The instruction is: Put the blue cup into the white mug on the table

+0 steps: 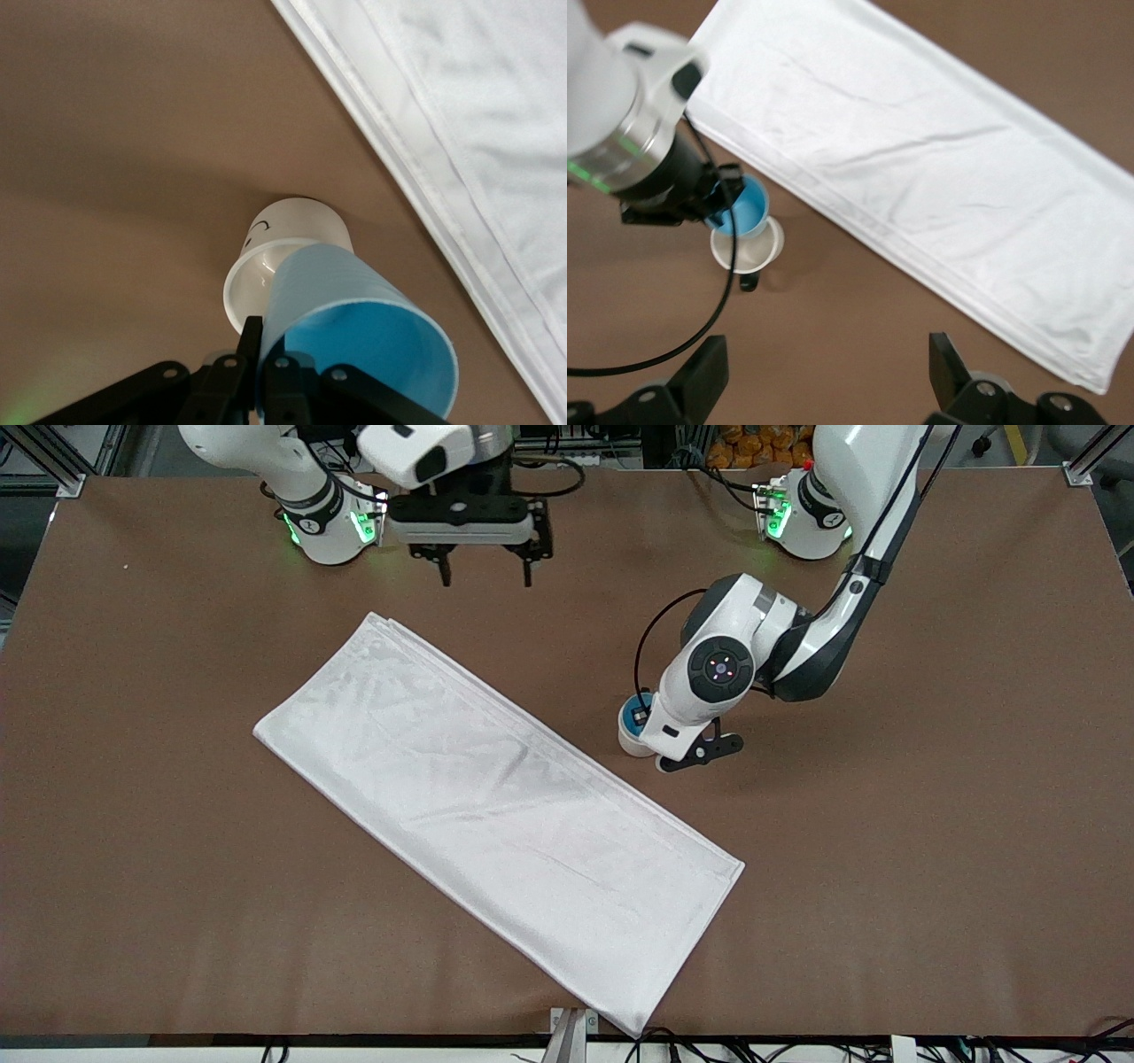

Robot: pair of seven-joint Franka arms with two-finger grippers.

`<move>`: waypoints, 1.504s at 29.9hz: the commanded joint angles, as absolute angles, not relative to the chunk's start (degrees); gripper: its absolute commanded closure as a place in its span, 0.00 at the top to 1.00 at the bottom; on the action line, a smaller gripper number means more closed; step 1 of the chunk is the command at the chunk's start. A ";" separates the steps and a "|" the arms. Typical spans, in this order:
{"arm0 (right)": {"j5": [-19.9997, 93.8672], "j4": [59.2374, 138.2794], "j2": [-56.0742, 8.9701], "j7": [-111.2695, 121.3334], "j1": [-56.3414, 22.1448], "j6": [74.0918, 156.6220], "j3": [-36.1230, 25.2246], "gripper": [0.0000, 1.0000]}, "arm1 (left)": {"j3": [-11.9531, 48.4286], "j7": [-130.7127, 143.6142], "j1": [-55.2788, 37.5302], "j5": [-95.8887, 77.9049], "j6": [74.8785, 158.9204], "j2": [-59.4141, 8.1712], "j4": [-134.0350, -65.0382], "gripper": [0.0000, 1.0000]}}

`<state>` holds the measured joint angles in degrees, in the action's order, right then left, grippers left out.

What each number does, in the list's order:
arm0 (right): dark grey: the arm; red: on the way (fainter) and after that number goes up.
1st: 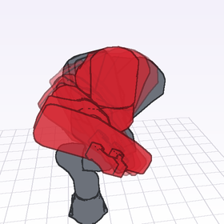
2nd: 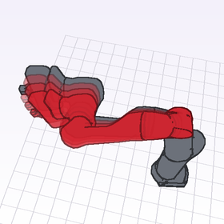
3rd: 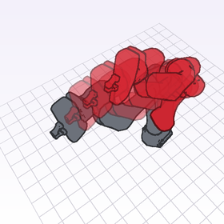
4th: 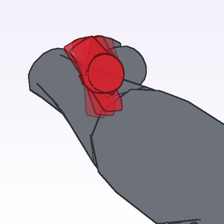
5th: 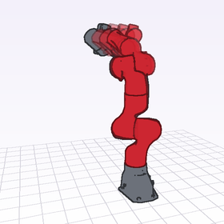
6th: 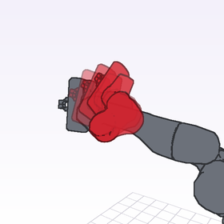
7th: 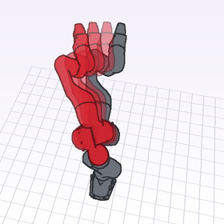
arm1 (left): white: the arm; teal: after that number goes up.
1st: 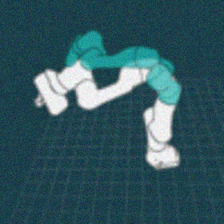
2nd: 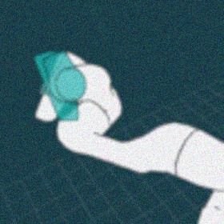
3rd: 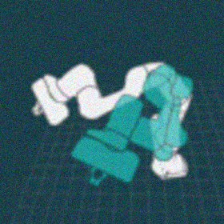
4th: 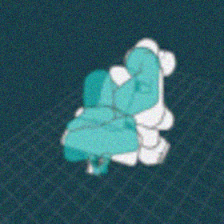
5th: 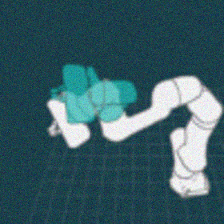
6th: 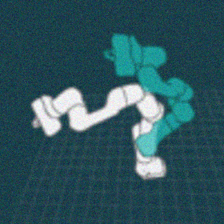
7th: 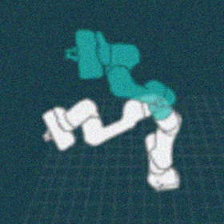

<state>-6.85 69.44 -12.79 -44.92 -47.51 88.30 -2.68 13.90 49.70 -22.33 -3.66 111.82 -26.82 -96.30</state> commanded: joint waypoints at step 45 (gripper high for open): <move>3.34 72.51 -8.17 -11.52 -8.09 83.76 -2.20 1.00 | 13.97 42.56 -17.68 -1.24 116.98 -20.40 -101.87 1.00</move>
<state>1.93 71.45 -8.63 -14.23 -10.38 83.74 -2.93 14.07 47.03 -20.84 -3.54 117.34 -24.02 -101.40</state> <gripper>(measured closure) 0.000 0.000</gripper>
